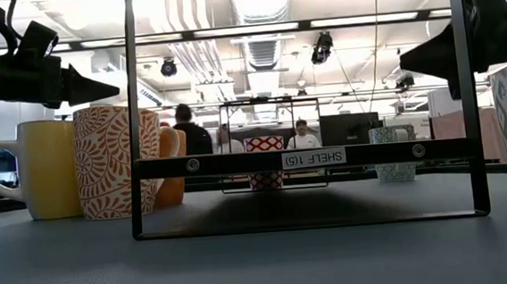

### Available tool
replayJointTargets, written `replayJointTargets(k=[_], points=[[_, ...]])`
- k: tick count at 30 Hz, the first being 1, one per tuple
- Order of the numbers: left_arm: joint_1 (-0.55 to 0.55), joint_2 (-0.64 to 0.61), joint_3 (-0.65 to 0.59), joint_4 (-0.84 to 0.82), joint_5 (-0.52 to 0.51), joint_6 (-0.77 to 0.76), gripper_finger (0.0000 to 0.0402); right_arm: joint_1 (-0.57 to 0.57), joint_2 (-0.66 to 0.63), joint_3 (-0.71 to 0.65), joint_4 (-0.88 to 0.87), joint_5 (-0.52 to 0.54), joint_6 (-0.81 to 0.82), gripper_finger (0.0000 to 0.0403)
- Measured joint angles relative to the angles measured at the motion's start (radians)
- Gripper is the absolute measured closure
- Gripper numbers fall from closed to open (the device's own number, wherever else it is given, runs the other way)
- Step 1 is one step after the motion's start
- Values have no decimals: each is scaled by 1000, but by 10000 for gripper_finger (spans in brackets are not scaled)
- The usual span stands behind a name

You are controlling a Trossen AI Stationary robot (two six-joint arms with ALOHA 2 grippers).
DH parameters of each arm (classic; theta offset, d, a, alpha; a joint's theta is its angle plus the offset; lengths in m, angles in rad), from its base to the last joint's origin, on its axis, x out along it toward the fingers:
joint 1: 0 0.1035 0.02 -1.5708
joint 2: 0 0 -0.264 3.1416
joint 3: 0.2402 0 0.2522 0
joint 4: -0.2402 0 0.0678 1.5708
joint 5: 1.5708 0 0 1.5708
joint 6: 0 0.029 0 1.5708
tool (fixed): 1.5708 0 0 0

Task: Place coffee mugs
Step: Put the red mug on the shelf

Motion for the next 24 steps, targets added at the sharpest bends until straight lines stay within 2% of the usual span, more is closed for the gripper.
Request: replayJointTargets(k=[1,3,6,8,10,16,19,24], points=[[0,0,0,12,2,-11,319,0,0,0,7,-3,0,344],[-2,0,0,84,49,-133,319,0,1,10,-7,-22,9,344],[-2,0,0,250,121,-332,319,-1,21,59,-15,-46,6,344],[-2,0,0,353,163,-383,319,-6,47,112,-46,-48,-8,344],[-2,1,0,438,233,-373,319,-16,82,184,-101,-48,-34,344],[-3,42,0,687,536,-249,319,-51,192,368,-230,-44,-105,344],[-3,75,0,764,600,-258,319,-53,227,397,-208,-44,-124,344],[-3,152,0,834,610,-311,319,-53,236,368,-130,-44,-123,344]])
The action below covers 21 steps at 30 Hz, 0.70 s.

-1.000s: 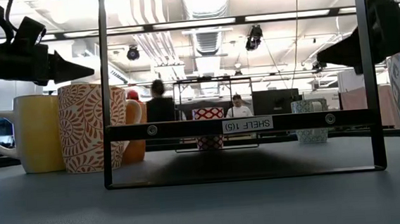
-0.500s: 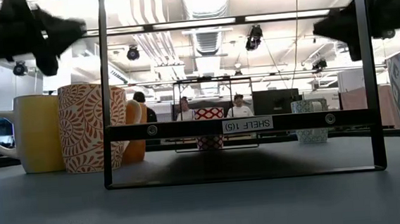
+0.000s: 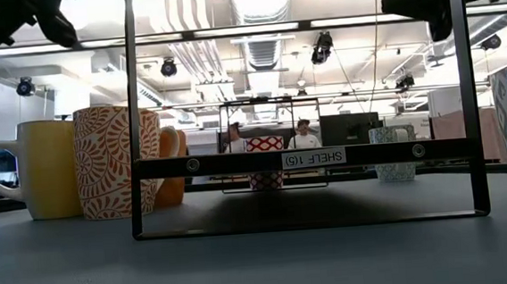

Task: Place coffee mugs
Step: Put the red mug on the shelf

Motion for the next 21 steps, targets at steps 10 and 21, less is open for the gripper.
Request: replayJointTargets(k=[10,21], points=[[0,212,0,229,1,-103,319,0,-24,-155,233,-7,38,344],[0,350,55,291,2,-135,319,0,-37,-190,420,-8,-70,344]])
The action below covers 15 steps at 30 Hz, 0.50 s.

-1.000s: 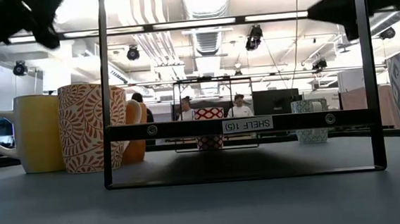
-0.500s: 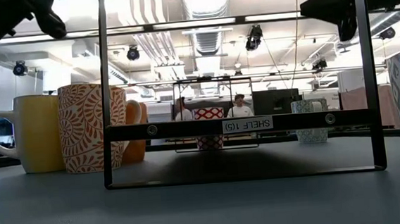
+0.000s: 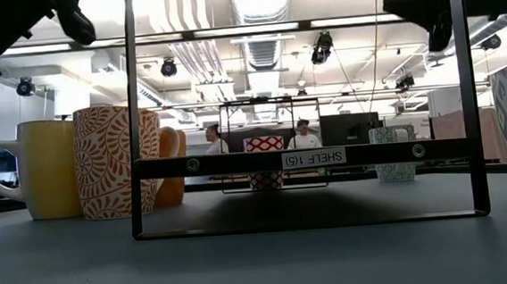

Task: Place coffee mugs
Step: Put the red mug on the shelf

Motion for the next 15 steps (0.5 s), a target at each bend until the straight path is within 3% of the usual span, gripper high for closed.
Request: replayJointTargets(k=[9,12,15], points=[[0,162,149,-172,-11,-22,319,0,0,24,66,0,-80,344],[0,214,227,-309,-91,-49,319,0,-7,29,78,0,-105,344],[1,267,335,-573,-173,-70,319,0,-32,28,78,0,-137,344]])
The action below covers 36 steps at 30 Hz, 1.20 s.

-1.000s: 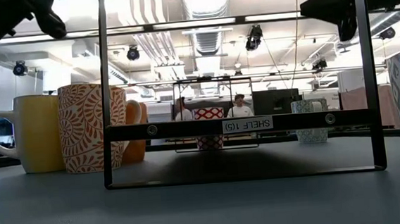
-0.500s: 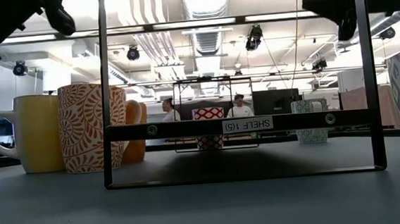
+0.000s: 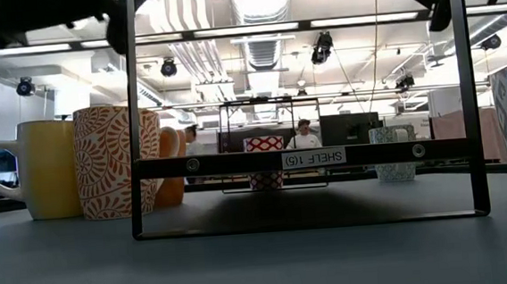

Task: Place coffee mugs
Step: Put the red mug on the shelf

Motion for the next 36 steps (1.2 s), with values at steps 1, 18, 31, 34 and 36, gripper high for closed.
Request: replayJointTargets(k=[1,18,31,34,36], points=[[1,20,45,-111,-28,0,319,0,-13,-2,0,0,-9,344],[187,454,764,-1431,-124,350,319,0,-228,-77,-5,0,-59,344],[508,585,874,-1729,-27,279,252,0,-241,-82,-12,0,-63,344],[519,617,874,-1753,-28,179,230,0,-241,-82,-29,0,-63,344],[516,638,874,-1768,-17,134,222,0,-241,-83,-37,0,-63,344]])
